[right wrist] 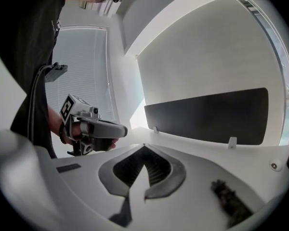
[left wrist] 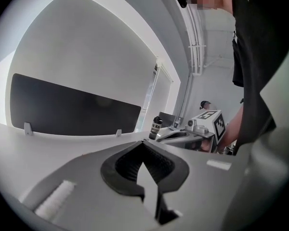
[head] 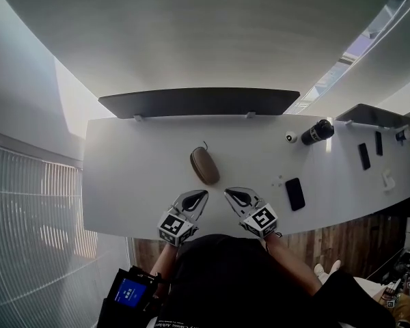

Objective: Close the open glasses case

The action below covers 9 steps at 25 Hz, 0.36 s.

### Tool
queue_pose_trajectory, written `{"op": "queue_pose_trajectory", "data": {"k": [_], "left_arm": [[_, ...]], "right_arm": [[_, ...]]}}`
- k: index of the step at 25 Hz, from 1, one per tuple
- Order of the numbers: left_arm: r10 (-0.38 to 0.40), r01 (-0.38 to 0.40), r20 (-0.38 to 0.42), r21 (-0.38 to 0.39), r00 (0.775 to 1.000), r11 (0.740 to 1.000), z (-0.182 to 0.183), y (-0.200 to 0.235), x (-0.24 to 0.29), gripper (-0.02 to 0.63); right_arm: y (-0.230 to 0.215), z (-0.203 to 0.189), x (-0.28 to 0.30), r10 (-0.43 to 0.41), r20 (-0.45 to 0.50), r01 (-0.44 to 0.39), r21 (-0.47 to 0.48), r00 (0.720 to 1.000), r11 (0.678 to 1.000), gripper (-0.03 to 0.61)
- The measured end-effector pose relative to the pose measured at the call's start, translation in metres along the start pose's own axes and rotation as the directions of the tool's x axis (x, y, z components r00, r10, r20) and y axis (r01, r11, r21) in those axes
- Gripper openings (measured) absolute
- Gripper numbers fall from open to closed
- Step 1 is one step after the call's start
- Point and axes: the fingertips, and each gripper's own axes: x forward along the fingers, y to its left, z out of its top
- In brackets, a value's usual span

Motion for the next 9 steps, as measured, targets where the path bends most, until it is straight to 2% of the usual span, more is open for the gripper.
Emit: {"op": "queue_pose_trajectory", "data": {"k": [5, 9], "left_arm": [[0.017, -0.017, -0.019, -0.011, 1.0, 1.0, -0.012, -0.009, -0.005, 0.006], [0.026, -0.027, -0.037, -0.031, 0.999, 0.999, -0.023, -0.013, -0.012, 0.006]], "right_arm": [[-0.003, -0.012, -0.006, 0.002, -0.017, -0.002, -0.028, 1.0, 1.0, 0.006], [0.0, -0.002, -0.01, -0.001, 0.005, 0.001, -0.019, 1.0, 1.0, 0.006]]}}
